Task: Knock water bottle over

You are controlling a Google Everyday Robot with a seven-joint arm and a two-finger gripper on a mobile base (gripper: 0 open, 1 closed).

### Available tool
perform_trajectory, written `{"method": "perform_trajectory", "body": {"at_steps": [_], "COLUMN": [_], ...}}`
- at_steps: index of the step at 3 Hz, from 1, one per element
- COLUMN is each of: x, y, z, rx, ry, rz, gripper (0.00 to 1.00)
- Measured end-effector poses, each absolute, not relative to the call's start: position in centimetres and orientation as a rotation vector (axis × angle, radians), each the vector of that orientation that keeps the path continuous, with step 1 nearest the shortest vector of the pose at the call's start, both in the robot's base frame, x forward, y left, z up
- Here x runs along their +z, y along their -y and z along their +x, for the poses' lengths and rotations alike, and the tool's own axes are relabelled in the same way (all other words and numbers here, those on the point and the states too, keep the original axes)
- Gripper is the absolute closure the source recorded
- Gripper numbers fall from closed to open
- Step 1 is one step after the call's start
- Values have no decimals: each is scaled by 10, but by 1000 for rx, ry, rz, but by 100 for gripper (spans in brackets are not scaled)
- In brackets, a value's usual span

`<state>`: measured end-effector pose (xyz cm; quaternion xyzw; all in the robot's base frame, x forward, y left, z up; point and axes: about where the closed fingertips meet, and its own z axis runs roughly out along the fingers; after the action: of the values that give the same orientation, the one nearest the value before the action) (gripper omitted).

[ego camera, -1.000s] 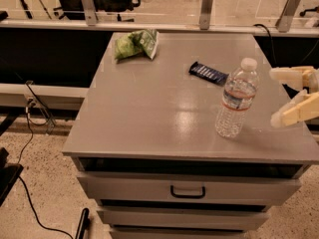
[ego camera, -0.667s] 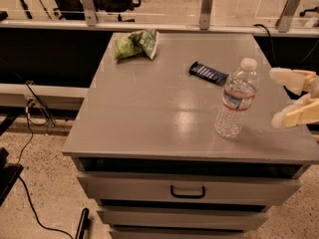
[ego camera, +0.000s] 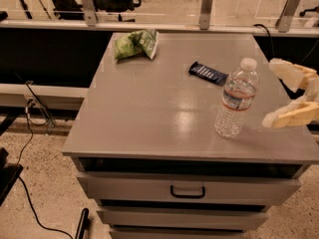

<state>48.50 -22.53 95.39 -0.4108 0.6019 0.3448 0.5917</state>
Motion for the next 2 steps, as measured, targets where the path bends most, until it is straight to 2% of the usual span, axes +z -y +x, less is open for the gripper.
{"method": "perform_trajectory", "body": {"at_steps": [2], "x": [939], "y": [214], "z": [484], "rx": [804], "ry": [-1441], "rz": [-1028], "gripper": [0]}}
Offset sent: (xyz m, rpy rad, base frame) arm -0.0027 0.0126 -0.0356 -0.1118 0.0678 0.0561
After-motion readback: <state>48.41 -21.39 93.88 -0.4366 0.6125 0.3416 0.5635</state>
